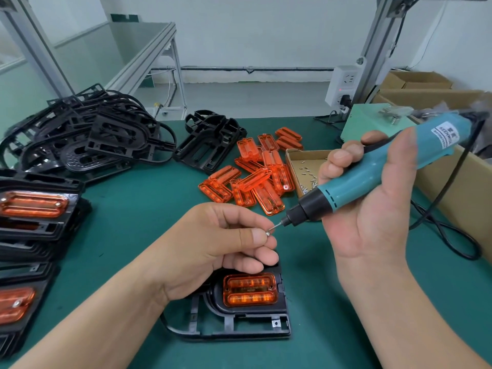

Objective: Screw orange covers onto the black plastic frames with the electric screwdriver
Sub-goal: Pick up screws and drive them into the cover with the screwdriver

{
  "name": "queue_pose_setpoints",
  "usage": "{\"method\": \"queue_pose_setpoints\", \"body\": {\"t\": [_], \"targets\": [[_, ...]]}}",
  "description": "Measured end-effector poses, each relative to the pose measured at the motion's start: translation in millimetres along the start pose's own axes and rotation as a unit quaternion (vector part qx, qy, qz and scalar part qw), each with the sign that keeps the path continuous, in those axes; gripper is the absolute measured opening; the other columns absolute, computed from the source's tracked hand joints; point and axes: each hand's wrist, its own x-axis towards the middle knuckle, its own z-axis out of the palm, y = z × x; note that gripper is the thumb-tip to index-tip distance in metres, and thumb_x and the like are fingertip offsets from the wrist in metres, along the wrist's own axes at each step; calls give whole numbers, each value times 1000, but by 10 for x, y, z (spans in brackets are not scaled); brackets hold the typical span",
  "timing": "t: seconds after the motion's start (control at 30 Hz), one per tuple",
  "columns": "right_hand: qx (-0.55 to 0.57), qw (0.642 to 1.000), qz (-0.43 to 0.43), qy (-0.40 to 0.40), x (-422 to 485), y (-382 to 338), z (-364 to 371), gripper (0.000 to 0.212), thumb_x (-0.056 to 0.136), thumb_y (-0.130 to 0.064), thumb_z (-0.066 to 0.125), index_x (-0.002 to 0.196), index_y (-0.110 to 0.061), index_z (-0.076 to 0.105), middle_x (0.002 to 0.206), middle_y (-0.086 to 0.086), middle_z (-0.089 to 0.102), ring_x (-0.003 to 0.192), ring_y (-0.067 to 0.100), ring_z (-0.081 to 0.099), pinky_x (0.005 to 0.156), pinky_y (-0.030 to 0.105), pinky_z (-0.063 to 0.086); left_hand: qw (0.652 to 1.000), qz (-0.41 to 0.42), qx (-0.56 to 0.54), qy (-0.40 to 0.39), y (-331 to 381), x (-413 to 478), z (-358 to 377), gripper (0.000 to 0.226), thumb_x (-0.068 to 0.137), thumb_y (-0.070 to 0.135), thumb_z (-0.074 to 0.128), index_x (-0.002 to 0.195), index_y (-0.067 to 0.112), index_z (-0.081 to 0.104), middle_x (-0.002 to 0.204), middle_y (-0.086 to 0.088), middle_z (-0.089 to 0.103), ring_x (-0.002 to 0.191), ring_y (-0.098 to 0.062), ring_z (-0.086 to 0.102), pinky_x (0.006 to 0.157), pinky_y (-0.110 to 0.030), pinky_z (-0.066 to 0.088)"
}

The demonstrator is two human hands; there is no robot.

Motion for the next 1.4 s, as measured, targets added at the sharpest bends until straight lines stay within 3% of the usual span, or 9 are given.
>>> {"method": "queue_pose_setpoints", "body": {"t": [0.9, 1.17, 1.4], "targets": [[-16, 1000, -15, -17, -38, 0, -1, 32, 110, -48, 47, 99, -21, 59, 83, -2, 53, 74, 14, 58, 70, 26, 51, 998, -4, -55, 4, 15, 14, -20, 15, 82, 5, 80, 96, 8, 82, 99, -25, 77, 90, -30, 80, 65, -24, 63], [-75, 992, -61, -77, -99, 1, 103, 38, 89, -51, 65, 106, -19, 54, 86, 0, 53, 76, 18, 57, 76, 30, 50, 997, 21, -50, 62, -15, 30, 11, 21, 71, 9, 85, 91, 6, 82, 98, -27, 77, 91, -34, 79, 63, -24, 63], [-56, 998, -29, -4, -98, 81, 62, 40, 89, -53, 63, 108, -19, 55, 85, 0, 52, 78, 17, 59, 78, 30, 53, 994, 47, -21, 92, -38, 43, 32, 19, 76, 9, 82, 95, 8, 81, 96, -23, 77, 91, -35, 79, 64, -24, 62]]}}
